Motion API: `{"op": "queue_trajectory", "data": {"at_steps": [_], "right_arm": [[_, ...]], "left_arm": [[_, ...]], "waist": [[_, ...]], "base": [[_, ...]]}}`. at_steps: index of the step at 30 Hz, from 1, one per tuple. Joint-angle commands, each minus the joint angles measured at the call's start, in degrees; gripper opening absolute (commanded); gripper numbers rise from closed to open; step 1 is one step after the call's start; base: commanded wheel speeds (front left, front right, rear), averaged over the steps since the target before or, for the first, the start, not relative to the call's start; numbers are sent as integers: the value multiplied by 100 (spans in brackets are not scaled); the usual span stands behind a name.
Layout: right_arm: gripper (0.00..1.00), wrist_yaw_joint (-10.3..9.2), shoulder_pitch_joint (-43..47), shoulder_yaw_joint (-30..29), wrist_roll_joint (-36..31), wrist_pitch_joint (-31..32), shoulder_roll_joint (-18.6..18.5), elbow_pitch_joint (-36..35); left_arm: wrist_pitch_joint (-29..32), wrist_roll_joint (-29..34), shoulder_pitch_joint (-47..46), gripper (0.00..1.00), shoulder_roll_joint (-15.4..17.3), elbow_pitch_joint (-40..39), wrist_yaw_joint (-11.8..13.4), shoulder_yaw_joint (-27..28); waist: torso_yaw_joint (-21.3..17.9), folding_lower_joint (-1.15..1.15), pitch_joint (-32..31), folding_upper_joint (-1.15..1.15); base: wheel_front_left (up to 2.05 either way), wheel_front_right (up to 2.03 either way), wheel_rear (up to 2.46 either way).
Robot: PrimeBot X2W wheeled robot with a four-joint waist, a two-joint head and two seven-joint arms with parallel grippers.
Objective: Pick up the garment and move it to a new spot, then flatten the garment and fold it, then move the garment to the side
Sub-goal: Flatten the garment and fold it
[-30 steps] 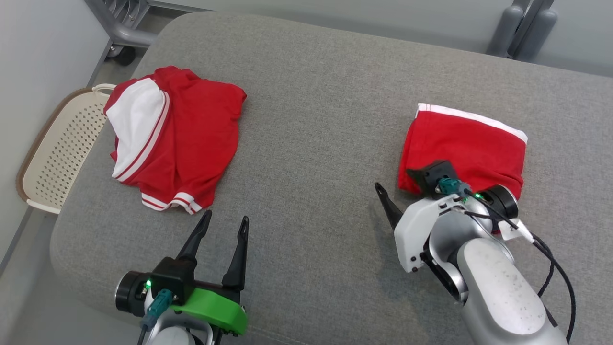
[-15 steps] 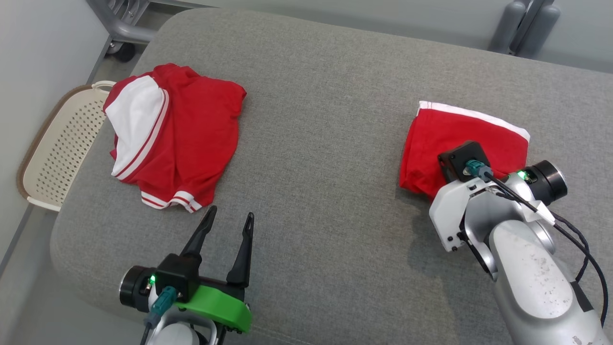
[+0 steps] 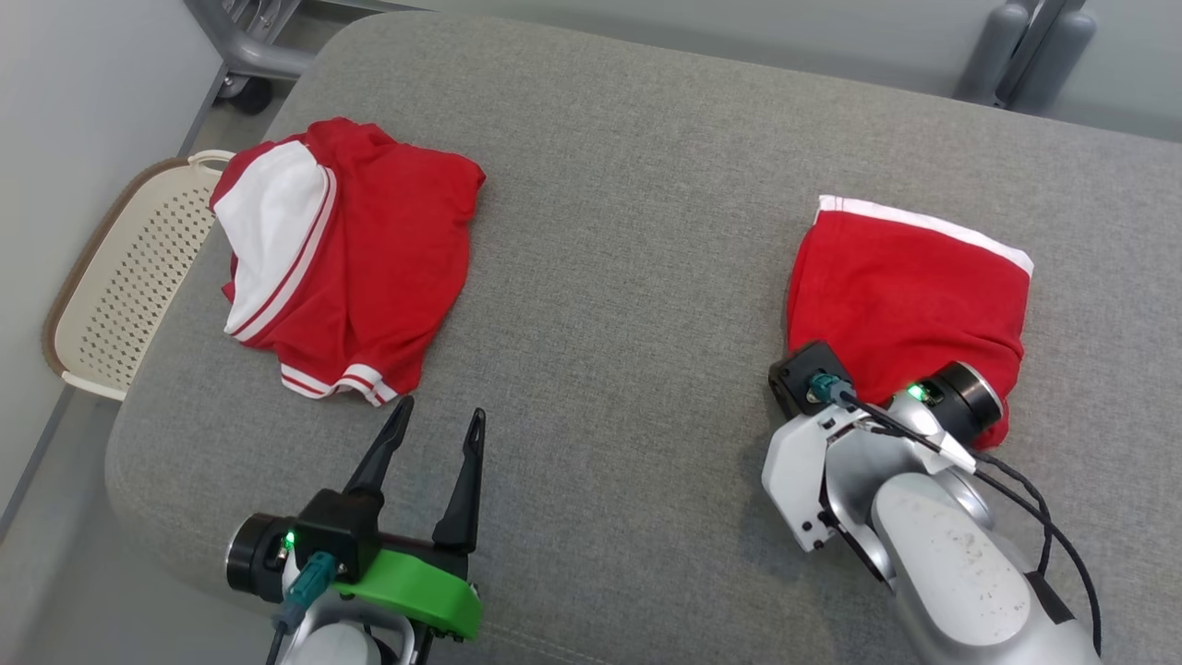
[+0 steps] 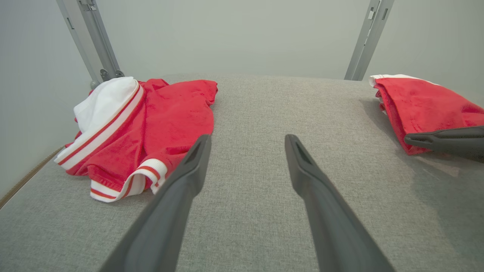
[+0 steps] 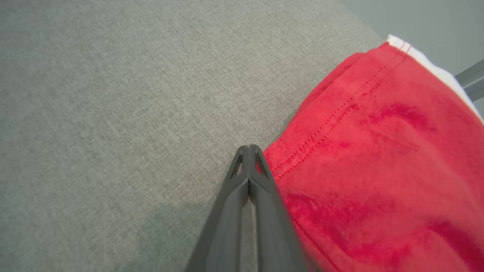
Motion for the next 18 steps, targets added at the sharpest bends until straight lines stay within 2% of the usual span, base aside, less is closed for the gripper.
{"op": "queue_trajectory", "data": {"at_steps": [1,5,6,7,8,13,18], "right_arm": [[0,-8,77,21,31,-38,17,51],[0,-8,-23,115,283,-103,166,109],[11,-8,-56,116,369,-84,192,59],[47,-8,-85,101,430,-44,213,-15],[100,-8,-105,74,537,-6,228,-117],[100,-8,-96,-421,986,469,277,-890],[100,-8,162,-1425,1267,1388,293,-1559]], "left_arm": [[-2,-5,7,100,2,4,18,11],[-2,22,8,100,2,12,12,18],[-2,34,25,100,2,17,10,23],[-2,42,45,100,2,22,10,32],[-2,55,73,100,2,28,11,41],[-2,95,170,100,44,21,20,106],[-2,112,226,100,81,5,4,132]], "waist": [[-3,0,-7,0],[-31,0,-46,0],[-42,0,-69,0],[-54,0,-98,0],[-70,0,-134,0],[-196,0,-310,0],[-330,0,-424,0]], "base": [[0,0,0],[0,0,0],[0,0,0],[0,0,0],[0,0,0],[0,0,0],[0,0,0]]}}
